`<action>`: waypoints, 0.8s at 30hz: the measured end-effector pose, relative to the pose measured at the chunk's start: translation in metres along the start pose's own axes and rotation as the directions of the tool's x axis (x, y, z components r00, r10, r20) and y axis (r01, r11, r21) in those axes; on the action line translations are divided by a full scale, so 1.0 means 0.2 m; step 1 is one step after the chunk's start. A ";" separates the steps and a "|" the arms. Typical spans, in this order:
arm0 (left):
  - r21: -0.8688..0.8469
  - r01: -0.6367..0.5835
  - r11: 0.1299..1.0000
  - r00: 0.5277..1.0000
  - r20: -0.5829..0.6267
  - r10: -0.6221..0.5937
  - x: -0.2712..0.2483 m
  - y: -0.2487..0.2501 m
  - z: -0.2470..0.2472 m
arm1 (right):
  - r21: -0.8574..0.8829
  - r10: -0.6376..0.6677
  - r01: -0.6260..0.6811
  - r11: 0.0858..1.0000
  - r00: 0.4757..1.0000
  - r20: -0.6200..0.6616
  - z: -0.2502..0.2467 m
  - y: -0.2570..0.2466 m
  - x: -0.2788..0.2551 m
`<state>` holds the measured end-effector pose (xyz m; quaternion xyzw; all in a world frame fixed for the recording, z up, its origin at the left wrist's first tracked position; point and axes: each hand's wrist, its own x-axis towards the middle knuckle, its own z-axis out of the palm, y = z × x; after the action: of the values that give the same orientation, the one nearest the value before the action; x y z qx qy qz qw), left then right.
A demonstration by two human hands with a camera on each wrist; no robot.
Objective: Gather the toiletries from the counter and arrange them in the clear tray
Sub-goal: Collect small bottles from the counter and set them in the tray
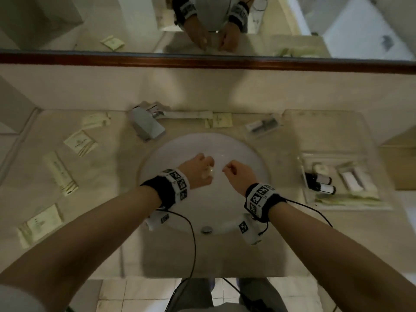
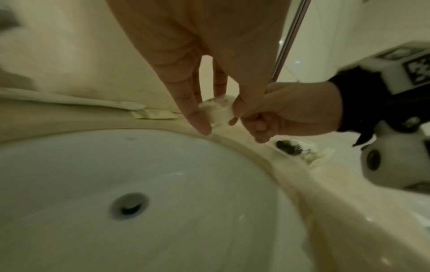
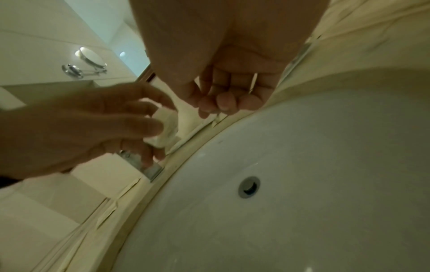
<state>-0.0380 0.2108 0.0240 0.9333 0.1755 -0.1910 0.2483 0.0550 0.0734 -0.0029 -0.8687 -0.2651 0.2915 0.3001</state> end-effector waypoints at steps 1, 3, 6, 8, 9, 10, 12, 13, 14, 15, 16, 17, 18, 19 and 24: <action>-0.013 -0.035 0.999 0.999 -0.015 0.035 0.03 0.12 0.01 | 0.008 0.010 -0.010 1.000 1.000 -0.008 -0.06 0.05 -0.01; -0.033 -0.069 0.997 0.997 -0.041 0.067 0.11 0.34 0.04 | 0.014 0.023 -0.023 1.000 1.000 -0.021 -0.19 0.16 -0.05; -0.071 -0.089 0.994 0.993 -0.078 0.084 0.23 0.68 0.10 | 0.032 0.047 -0.046 0.998 0.997 -0.056 -0.42 0.37 -0.09; -0.121 -0.102 0.987 0.993 -0.066 0.095 0.32 0.89 0.14 | 0.071 0.067 -0.061 0.996 0.994 -0.088 -0.56 0.53 -0.11; -0.132 -0.120 0.984 0.992 -0.049 0.115 0.37 0.99 0.17 | 0.093 0.080 -0.071 0.993 0.991 -0.105 -0.63 0.61 -0.12; -0.126 -0.128 0.984 0.992 -0.028 0.126 0.42 1.08 0.20 | 0.104 0.096 -0.084 0.991 0.988 -0.118 -0.70 0.69 -0.13; -0.106 -0.124 0.987 0.992 -0.016 0.123 0.52 1.22 0.25 | 0.093 0.112 -0.099 0.991 0.982 -0.153 -0.82 0.83 -0.13; -0.107 -0.114 0.988 0.993 -0.027 0.112 0.58 1.28 0.28 | 0.077 0.114 -0.102 0.992 0.977 -0.182 -0.87 0.89 -0.12; -0.094 -0.086 0.992 0.996 -0.029 0.084 0.63 1.33 0.30 | 0.062 0.119 -0.108 0.992 0.970 -0.210 -0.92 0.95 -0.11; -0.073 -0.058 0.996 0.998 -0.035 0.056 0.68 1.36 0.33 | 0.055 0.124 -0.114 0.992 0.966 -0.226 -0.95 1.00 -0.10; -0.038 -0.017 0.999 0.999 -0.031 0.016 0.72 1.39 0.35 | 0.041 0.132 -0.126 0.991 0.967 -0.216 -0.99 1.04 -0.09; -0.004 0.013 1.000 0.999 -0.040 -0.013 0.75 1.41 0.37 | 0.002 0.134 -0.136 0.991 0.972 -0.192 -1.01 1.08 -0.07; 0.019 0.042 0.999 0.998 -0.053 -0.041 0.78 1.43 0.39 | -0.057 0.134 -0.145 0.988 0.978 -0.162 -1.03 1.12 -0.05; 0.040 0.056 0.998 0.996 -0.075 -0.053 0.81 1.44 0.41 | -0.113 0.122 -0.139 0.984 0.982 -0.142 -1.04 1.15 -0.03; 0.244 0.039 0.969 0.998 -0.062 -0.025 0.88 1.45 0.47 | -0.171 0.100 -0.121 0.978 0.987 -0.124 -1.04 1.20 0.02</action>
<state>0.2115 -0.0352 -0.0146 0.9591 0.1729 -0.1876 0.1229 0.2654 -0.1635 -0.0315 -0.9207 -0.2237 0.2323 0.2195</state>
